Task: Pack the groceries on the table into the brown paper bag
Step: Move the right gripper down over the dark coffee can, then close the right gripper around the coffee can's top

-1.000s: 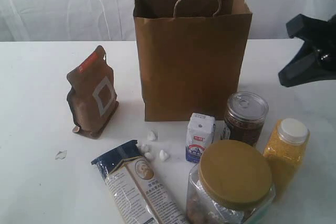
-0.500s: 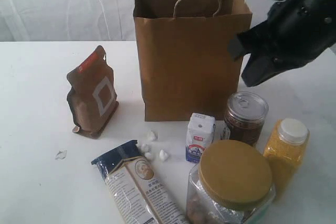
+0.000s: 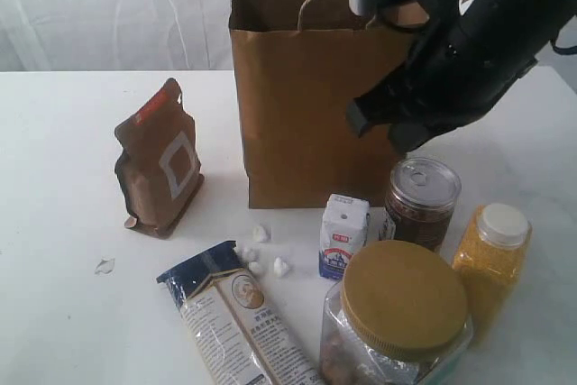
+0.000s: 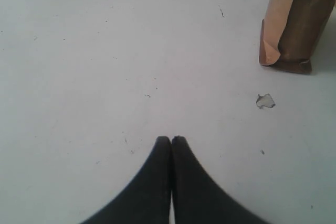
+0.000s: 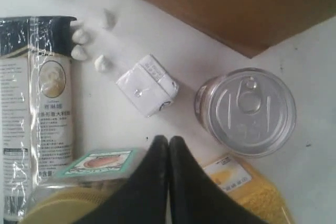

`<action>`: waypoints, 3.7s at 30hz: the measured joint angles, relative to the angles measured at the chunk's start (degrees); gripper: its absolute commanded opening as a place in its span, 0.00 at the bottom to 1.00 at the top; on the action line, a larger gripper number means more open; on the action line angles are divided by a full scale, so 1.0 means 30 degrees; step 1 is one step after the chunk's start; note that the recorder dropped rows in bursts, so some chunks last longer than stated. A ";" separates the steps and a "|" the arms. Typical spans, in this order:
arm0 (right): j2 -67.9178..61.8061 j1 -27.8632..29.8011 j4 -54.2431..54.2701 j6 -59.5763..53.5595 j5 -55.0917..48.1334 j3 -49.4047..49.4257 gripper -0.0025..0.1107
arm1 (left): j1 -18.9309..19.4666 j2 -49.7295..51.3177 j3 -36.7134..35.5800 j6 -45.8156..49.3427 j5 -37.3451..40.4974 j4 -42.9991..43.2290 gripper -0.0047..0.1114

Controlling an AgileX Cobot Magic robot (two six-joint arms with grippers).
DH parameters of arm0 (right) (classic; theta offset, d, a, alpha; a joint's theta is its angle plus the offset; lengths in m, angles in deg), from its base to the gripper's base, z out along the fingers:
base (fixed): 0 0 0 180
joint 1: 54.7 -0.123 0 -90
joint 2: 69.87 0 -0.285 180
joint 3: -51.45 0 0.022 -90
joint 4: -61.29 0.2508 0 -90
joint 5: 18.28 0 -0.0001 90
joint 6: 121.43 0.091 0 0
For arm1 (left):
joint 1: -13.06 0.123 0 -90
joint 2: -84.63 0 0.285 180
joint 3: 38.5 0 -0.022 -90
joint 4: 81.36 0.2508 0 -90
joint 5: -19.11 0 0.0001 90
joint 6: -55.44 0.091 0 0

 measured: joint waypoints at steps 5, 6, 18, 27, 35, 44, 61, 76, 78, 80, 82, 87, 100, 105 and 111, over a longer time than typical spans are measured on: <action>0.0000 0.0000 0.0000 -0.3344 -0.0281 0.0000 0.21 | 0.0000 0.0000 0.0000 0.0000 0.0000 0.0000 0.04; 0.0000 0.0000 0.0000 -0.3708 -0.0386 0.0000 0.29 | 0.0000 0.0000 0.0000 0.0000 0.0000 0.0000 0.04; -0.0040 0.0000 -0.0217 -0.4650 -0.0097 -0.0032 0.67 | 0.0000 0.0000 0.0000 0.0000 0.0000 0.0000 0.04; -0.1415 0.0000 -0.0323 -0.4650 -0.0007 -0.0032 0.67 | 0.0000 0.0000 0.0000 0.0000 0.0000 0.0000 0.04; -0.1535 0.0000 -0.0323 -0.4650 -0.0162 -0.0032 0.67 | 0.0000 0.0000 0.0000 0.0000 0.0000 0.0000 0.04; -0.1535 0.0000 -0.0323 -0.4610 -0.1147 -0.0032 0.95 | 0.0000 0.0000 0.0000 0.0000 0.0000 0.0000 0.04; -0.2145 0.0000 -0.0499 -0.2398 -0.1935 -0.0032 0.95 | 0.0000 0.0000 0.0000 0.0000 0.0000 0.0000 0.04; -0.5036 0.1095 -0.4516 0.0097 0.1482 -0.0032 0.95 | 0.0000 0.0000 0.0000 0.0000 0.0000 0.0000 0.04; -0.5153 0.1554 -0.4393 0.0457 0.2279 -0.0032 0.95 | 0.0000 0.0000 0.0000 0.0000 0.0000 0.0000 0.04; -0.5296 0.1831 -0.3458 0.0363 0.2491 -0.0032 0.95 | 0.0000 0.0000 0.0000 0.0000 0.0000 0.0000 0.04; -0.5597 0.1879 -0.1931 -0.0305 0.2584 -0.0032 0.94 | 0.0000 0.0000 0.0000 0.0000 0.0000 0.0000 0.04; -0.5958 0.1914 -0.0843 -0.0688 0.3106 -0.0032 0.94 | 0.0000 0.0000 0.0000 0.0000 0.0000 0.0000 0.04; -0.5958 0.1914 -0.1771 -0.0688 0.2414 -0.0032 0.66 | 0.0000 0.0000 0.0000 0.0000 0.0000 0.0000 0.04; -0.5958 0.1920 -0.1771 -0.0688 0.2414 -0.0032 0.57 | 0.0000 0.0000 0.0000 0.0000 0.0000 0.0000 0.04; -0.5958 0.1920 -0.1771 -0.0688 0.2414 -0.0032 0.38 | 0.0000 0.0000 0.0000 0.0000 0.0000 0.0000 0.04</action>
